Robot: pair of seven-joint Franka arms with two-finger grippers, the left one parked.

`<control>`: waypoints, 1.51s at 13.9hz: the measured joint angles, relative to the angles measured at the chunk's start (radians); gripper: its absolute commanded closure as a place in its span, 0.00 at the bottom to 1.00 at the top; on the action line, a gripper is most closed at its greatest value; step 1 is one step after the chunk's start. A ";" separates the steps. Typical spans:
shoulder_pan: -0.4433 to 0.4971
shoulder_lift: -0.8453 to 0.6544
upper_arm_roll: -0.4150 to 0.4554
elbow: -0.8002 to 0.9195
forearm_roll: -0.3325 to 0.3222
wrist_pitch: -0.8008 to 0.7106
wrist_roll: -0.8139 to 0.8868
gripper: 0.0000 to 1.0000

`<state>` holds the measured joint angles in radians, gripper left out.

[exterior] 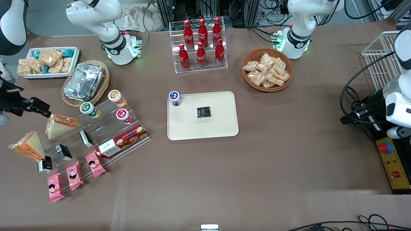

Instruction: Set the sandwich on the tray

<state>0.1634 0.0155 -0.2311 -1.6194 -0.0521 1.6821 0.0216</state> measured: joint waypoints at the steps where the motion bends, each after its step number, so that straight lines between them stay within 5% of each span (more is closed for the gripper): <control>1: -0.004 0.000 -0.002 0.000 0.000 0.001 0.000 0.00; 5: -0.070 0.000 -0.014 0.000 0.006 0.013 -0.084 0.00; 11: -0.272 0.015 -0.025 -0.002 0.047 0.107 -0.514 0.00; 21: -0.288 0.059 -0.022 -0.004 0.051 0.118 -0.550 0.00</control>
<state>-0.1242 0.0741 -0.2528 -1.6237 -0.0013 1.7997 -0.5279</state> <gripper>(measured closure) 0.000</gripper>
